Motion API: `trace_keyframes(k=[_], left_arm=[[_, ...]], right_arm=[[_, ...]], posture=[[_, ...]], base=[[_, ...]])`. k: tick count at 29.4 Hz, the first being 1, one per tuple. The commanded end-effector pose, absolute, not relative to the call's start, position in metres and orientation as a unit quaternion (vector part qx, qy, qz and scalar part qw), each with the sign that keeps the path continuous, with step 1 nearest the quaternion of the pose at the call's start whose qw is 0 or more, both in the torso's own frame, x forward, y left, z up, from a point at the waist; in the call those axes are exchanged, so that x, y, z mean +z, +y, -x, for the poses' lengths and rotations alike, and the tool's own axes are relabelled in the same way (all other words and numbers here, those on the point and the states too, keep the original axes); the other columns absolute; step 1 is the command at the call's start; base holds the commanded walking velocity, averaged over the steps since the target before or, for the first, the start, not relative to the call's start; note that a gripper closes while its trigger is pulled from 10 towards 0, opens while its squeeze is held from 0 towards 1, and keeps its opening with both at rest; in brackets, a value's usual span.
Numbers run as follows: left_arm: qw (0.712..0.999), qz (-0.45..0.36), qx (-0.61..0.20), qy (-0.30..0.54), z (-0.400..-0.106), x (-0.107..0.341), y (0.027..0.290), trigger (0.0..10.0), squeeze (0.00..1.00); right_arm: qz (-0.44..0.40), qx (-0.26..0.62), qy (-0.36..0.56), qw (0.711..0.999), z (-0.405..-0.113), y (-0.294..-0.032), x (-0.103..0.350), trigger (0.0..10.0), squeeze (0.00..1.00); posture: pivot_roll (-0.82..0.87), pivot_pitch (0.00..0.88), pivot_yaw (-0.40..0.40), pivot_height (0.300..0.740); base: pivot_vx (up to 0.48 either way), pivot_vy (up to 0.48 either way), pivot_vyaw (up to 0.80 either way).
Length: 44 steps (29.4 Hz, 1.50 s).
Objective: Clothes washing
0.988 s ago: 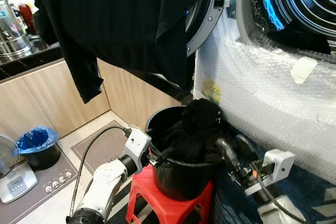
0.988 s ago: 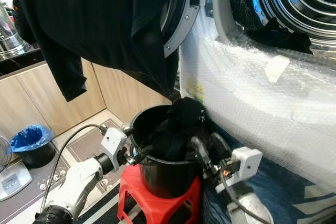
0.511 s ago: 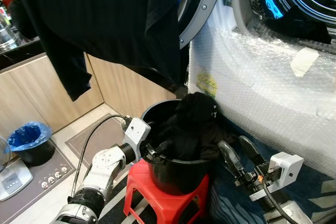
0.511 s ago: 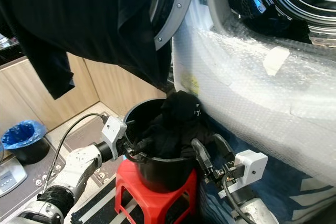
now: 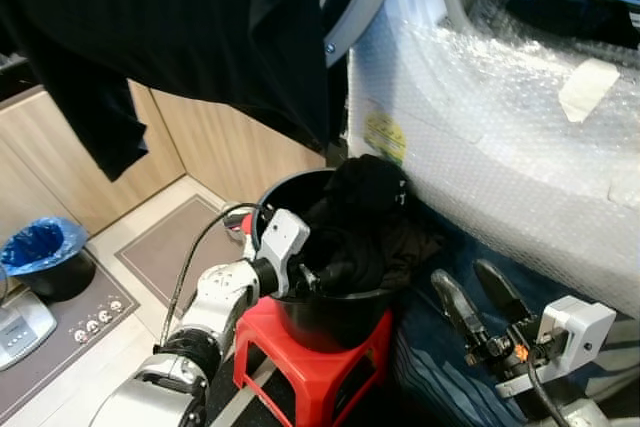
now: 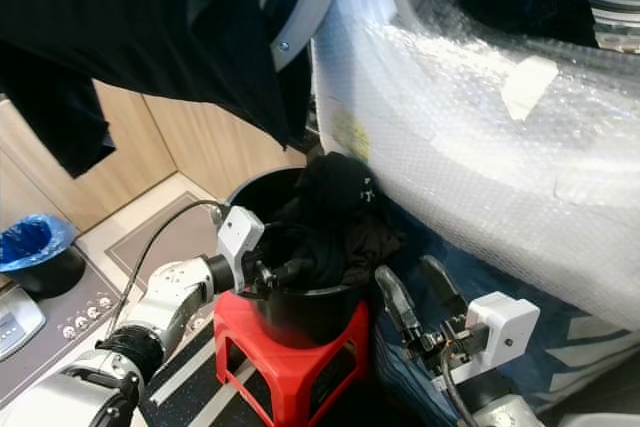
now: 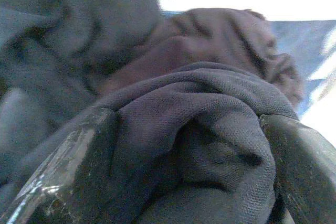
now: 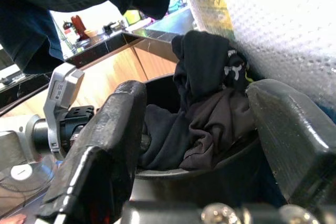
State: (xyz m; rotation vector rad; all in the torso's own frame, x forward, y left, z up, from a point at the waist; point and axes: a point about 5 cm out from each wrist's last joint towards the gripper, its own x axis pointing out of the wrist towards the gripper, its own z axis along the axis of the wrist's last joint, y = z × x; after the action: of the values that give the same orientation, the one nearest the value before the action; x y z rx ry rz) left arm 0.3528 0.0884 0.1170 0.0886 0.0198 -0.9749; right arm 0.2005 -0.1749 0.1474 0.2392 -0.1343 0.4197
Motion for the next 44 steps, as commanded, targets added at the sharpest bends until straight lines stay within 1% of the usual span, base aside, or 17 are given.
trace_keyframes(k=[1, 2, 3, 35, 44], left_arm=[[0.873, -0.043, -0.485, 0.019, -0.3507, 0.1140, 0.0865, 10.0, 0.00], [0.871, -0.042, -0.488, 0.018, -0.3502, 0.1138, 0.0859, 4.9, 0.00], [0.870, -0.033, -0.491, 0.017, -0.3498, 0.1136, 0.0858, 0.0, 0.00], [0.866, -0.019, -0.500, 0.005, -0.3485, 0.1146, 0.0917, 0.0, 0.00], [0.868, -0.017, -0.496, -0.003, -0.3480, 0.1150, 0.0936, 0.0, 0.00]], right_arm=[[-0.118, 0.209, -0.072, 0.968, -0.1975, -0.1737, 0.1529, 10.0, 0.00], [-0.118, 0.209, -0.072, 0.968, -0.1974, -0.1733, 0.1532, 10.0, 0.00], [-0.119, 0.208, -0.072, 0.968, -0.1977, -0.1731, 0.1535, 10.0, 0.00], [-0.125, 0.212, -0.062, 0.967, -0.1995, -0.1709, 0.1518, 10.0, 0.00], [-0.128, 0.214, -0.061, 0.966, -0.2003, -0.1695, 0.1509, 10.0, 0.00]], posture=[[-0.34, 0.245, 0.077, 0.740], [-0.34, 0.245, 0.078, 0.740], [-0.34, 0.244, 0.079, 0.740], [-0.32, 0.235, 0.075, 0.740], [-0.32, 0.231, 0.081, 0.740]], base=[[0.000, 0.000, 0.00], [0.000, 0.000, 0.00], [0.000, 0.000, 0.00], [0.000, 0.000, 0.00], [0.000, 0.000, 0.00]])
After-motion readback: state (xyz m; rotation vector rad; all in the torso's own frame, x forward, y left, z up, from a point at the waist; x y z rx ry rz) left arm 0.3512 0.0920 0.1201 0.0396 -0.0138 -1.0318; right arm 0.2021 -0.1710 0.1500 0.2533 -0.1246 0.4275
